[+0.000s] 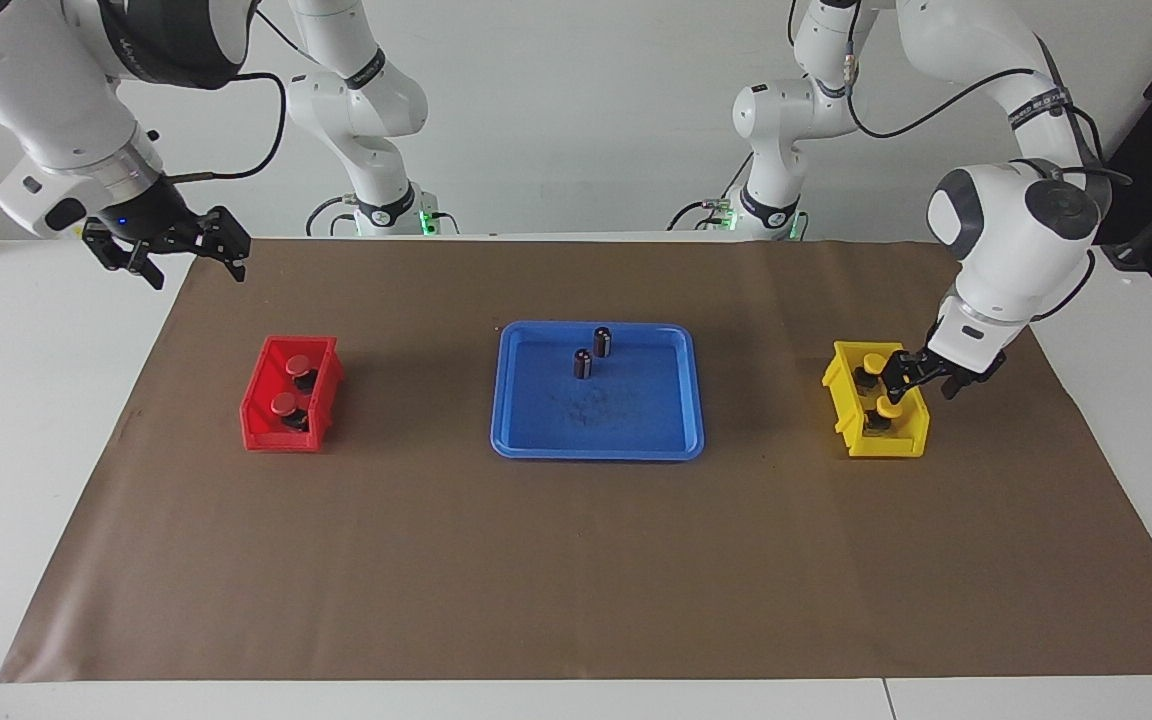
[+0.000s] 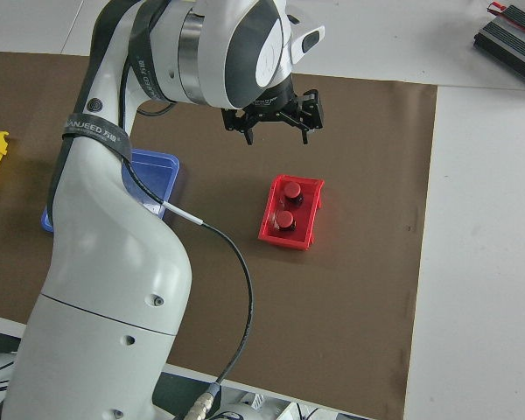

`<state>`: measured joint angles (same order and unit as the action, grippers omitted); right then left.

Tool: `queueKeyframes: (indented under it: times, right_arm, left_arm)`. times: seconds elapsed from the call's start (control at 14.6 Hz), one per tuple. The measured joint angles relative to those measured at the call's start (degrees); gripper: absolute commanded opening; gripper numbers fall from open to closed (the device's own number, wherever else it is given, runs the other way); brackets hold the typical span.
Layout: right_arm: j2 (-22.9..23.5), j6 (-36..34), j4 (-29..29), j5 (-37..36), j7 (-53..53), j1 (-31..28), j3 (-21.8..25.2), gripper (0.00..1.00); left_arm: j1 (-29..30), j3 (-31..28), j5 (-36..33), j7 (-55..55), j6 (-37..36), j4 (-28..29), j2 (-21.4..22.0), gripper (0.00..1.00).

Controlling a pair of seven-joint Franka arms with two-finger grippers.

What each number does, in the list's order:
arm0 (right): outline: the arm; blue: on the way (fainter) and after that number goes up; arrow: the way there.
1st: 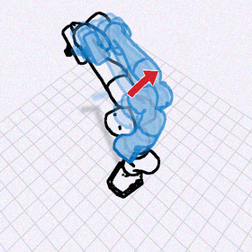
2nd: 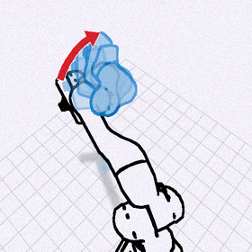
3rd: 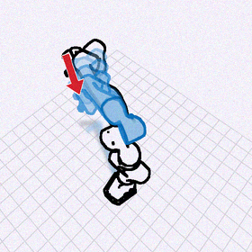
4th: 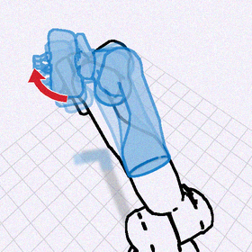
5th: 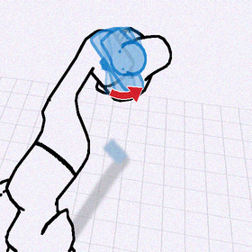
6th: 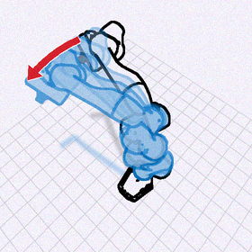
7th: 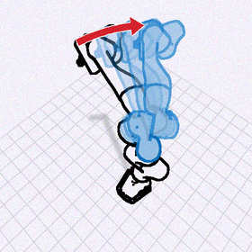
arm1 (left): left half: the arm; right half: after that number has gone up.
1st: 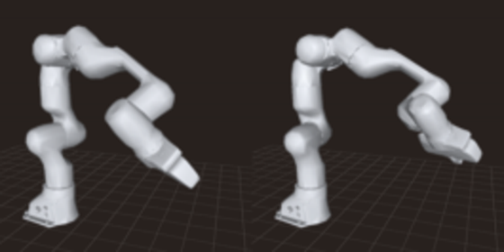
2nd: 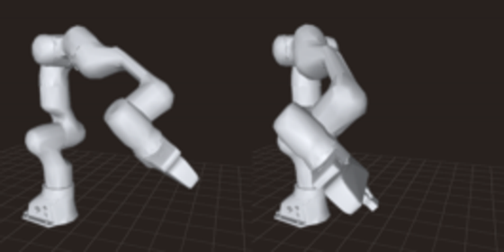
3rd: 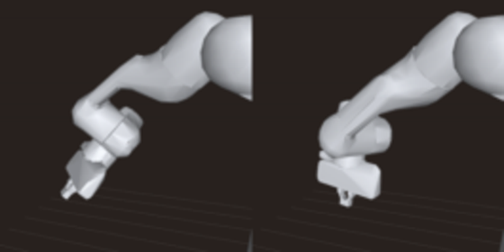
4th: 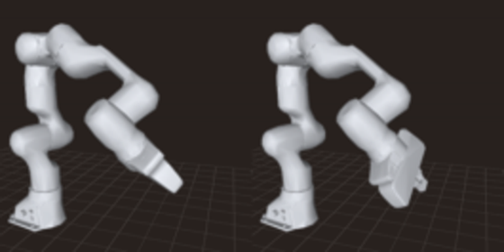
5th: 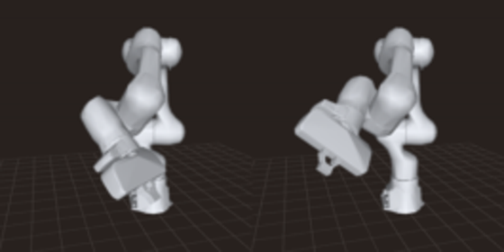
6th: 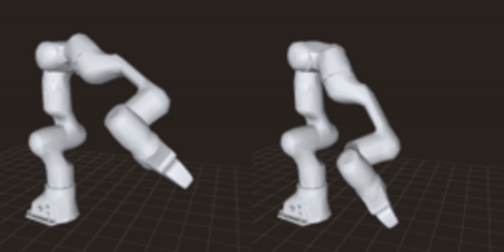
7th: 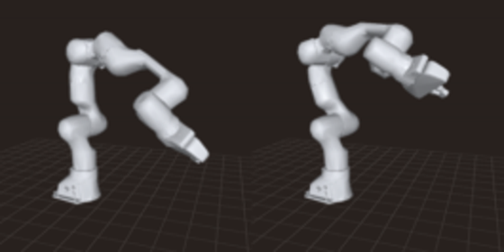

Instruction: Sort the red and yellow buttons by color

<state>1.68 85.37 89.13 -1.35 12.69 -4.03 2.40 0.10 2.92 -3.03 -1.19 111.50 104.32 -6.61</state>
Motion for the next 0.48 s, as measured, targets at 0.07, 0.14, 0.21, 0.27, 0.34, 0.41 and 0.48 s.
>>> queueKeyframes:
  times: [0.07,0.14,0.21,0.27,0.34,0.41,0.48]
  right_arm:
    - [0.0,0.0,0.0,0.0,0.0,0.0,0.0,1.00]
    - [0.0,0.0,0.0,0.0,0.0,0.0,0.0,1.00]
    - [0.0,0.0,0.0,0.0,0.0,0.0,0.0,1.00]
    - [0.0,0.0,0.0,0.0,0.0,0.0,0.0,1.00]
    - [0.0,0.0,0.0,0.0,0.0,0.0,0.0,1.00]
    - [0.0,0.0,0.0,0.0,0.0,0.0,0.0,1.00]
    - [0.0,0.0,0.0,0.0,0.0,0.0,0.0,1.00]
  left_arm:
    - [-0.4,0.2,0.0,0.3,-4.1,-3.0,0.1,1.00]
    - [-0.7,0.3,0.7,0.9,-7.4,-5.6,0.3,1.00]
    - [-0.8,0.4,2.3,1.8,-9.8,-7.6,0.6,1.00]
    - [-0.9,0.4,3.9,2.5,-11.9,-9.4,0.9,1.00]
    - [-0.9,0.3,4.8,3.0,-14.0,-11.3,1.2,1.00]
    - [-0.9,0.3,5.1,3.3,-16.1,-13.2,1.5,1.00]
    - [-0.9,0.3,5.1,3.6,-17.8,-14.7,1.7,1.00]
